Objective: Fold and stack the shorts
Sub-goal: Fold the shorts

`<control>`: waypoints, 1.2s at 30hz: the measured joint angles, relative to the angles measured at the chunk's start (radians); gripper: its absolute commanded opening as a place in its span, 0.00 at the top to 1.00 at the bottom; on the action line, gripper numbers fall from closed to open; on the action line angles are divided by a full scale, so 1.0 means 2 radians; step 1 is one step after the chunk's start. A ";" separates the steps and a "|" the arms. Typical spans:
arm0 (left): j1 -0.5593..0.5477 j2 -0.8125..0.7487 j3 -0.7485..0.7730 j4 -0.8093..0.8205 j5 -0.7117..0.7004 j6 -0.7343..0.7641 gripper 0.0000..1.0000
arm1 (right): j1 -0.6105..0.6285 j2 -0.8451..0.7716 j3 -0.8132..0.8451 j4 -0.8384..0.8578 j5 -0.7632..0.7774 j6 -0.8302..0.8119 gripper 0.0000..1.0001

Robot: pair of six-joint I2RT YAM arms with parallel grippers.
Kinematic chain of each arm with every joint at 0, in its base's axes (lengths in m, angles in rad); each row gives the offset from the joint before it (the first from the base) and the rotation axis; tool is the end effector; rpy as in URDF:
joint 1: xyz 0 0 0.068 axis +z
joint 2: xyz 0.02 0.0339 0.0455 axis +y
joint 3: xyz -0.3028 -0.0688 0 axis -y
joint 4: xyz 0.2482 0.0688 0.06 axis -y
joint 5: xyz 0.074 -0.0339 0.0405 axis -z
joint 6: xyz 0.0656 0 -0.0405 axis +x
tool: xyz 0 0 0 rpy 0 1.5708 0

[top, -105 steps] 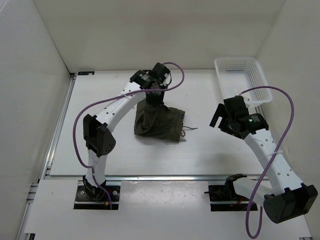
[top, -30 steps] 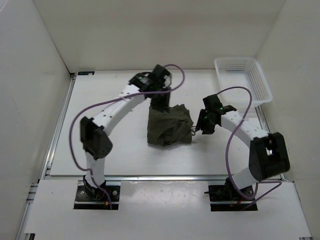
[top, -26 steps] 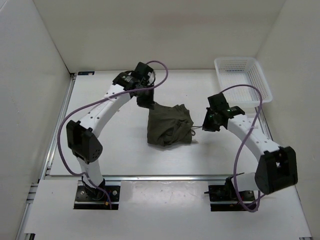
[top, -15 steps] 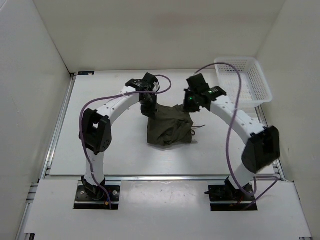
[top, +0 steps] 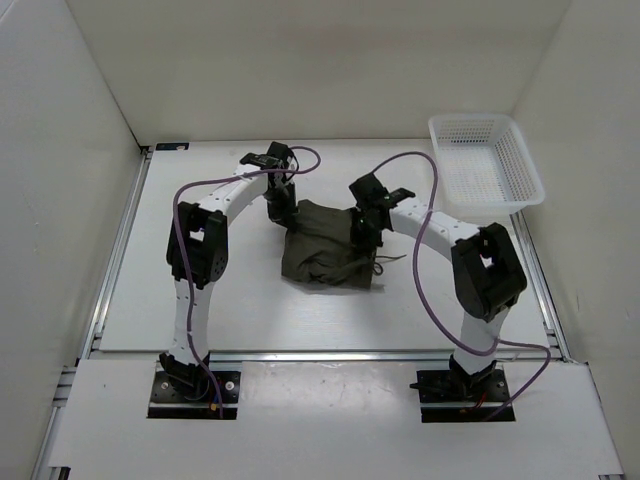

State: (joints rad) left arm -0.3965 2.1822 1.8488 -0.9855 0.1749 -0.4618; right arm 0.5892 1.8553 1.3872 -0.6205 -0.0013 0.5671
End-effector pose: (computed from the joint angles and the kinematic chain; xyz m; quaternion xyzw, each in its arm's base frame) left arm 0.4407 -0.1969 0.2027 -0.0213 0.9881 -0.1309 0.0777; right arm 0.3477 0.2325 0.2220 -0.0109 0.9710 0.1310 0.1996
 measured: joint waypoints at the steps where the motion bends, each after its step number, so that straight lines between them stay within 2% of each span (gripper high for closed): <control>1: 0.000 0.001 0.001 0.001 0.001 0.001 0.90 | 0.002 -0.013 -0.022 0.001 0.005 0.001 1.00; 6: -0.002 0.003 0.002 0.000 0.003 0.007 0.90 | 0.016 -0.098 -0.107 -0.007 0.035 0.006 1.00; 11: -0.002 0.003 0.002 0.000 0.003 0.009 0.90 | 0.047 -0.123 -0.119 -0.020 0.061 0.012 1.00; 13: 0.001 0.003 0.002 -0.001 0.004 0.009 0.90 | 0.065 -0.123 -0.117 -0.031 0.073 0.014 1.00; 16: 0.002 0.001 0.006 -0.009 0.005 0.012 0.82 | 0.083 -0.123 -0.102 -0.052 0.084 0.014 1.00; 23: 0.003 -0.064 0.008 -0.034 0.005 0.014 0.79 | 0.082 -0.140 -0.013 -0.073 0.106 0.016 1.00; 26: 0.003 -0.108 -0.004 -0.030 0.008 0.014 0.87 | 0.082 -0.130 0.024 -0.070 0.110 0.017 1.00; 30: 0.001 -0.130 -0.027 -0.019 0.019 0.016 0.89 | 0.082 -0.094 0.033 -0.051 0.111 0.019 1.00; 36: -0.009 -0.091 -0.108 0.011 0.035 0.018 0.90 | 0.082 -0.052 -0.060 -0.018 0.112 0.037 1.00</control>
State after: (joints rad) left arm -0.4152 1.9999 1.6321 -0.9634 0.2451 -0.4259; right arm 0.7532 1.7512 1.2671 -0.6556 0.2218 0.6407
